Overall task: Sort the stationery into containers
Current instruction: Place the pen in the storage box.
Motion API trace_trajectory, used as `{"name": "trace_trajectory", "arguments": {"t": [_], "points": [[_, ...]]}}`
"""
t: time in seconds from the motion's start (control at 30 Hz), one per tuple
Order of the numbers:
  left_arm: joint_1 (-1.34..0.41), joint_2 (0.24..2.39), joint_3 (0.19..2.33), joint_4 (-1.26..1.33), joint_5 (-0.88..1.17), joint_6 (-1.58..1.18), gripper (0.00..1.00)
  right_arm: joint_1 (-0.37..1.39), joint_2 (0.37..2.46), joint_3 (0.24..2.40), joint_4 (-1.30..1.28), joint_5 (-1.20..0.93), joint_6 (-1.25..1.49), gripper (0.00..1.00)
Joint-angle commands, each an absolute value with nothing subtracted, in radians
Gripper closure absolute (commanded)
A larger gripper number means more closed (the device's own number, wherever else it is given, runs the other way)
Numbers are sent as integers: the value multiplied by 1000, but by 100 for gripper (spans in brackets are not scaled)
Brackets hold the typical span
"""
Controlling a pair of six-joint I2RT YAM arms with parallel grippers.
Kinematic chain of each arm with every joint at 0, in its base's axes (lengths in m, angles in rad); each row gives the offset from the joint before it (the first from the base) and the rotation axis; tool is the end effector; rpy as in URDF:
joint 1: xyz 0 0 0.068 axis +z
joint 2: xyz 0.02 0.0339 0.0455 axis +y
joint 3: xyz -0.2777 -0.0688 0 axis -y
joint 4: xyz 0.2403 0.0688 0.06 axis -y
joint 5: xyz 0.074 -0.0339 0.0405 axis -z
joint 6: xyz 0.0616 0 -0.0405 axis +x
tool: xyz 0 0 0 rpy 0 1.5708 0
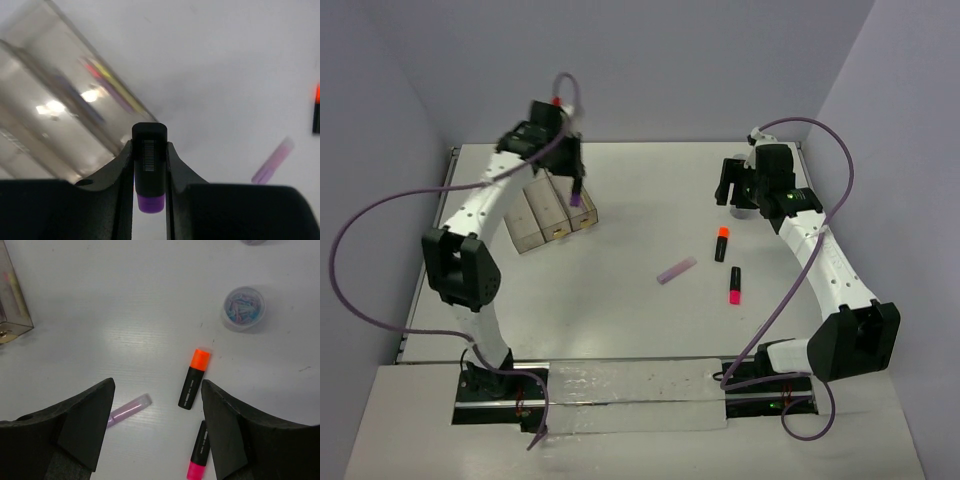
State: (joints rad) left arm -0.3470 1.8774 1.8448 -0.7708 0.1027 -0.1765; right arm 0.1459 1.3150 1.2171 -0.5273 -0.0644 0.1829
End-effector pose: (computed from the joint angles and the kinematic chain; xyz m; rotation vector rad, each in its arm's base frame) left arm 0.4115 -0.1555 0.3330 0.2540 2.3872 -0.3699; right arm 0.3008 0.0482 0.3391 0.0045 2.2061 0.2547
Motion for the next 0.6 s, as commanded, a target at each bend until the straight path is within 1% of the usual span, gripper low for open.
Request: {"name": "trace_trajectory", "arguments": {"t": [0.0, 0.07, 0.23, 0.37, 0.57], "points": [[-85, 1909, 1919, -692, 227, -332, 100, 140, 1314, 1251, -491, -87, 199, 23], [-29, 1931, 1917, -634, 311, -380, 100, 140, 1322, 1247, -494, -79, 204, 23], [-17, 2001, 1944, -595, 313, -381, 100, 139, 1340, 1230, -492, -63, 208, 23], [-15, 2065, 1985, -581, 270, -387, 100, 140, 1364, 1222, -506, -54, 205, 23], [-15, 2097, 1907, -501, 188, -429, 100, 140, 1365, 1212, -527, -19, 181, 23]]}}
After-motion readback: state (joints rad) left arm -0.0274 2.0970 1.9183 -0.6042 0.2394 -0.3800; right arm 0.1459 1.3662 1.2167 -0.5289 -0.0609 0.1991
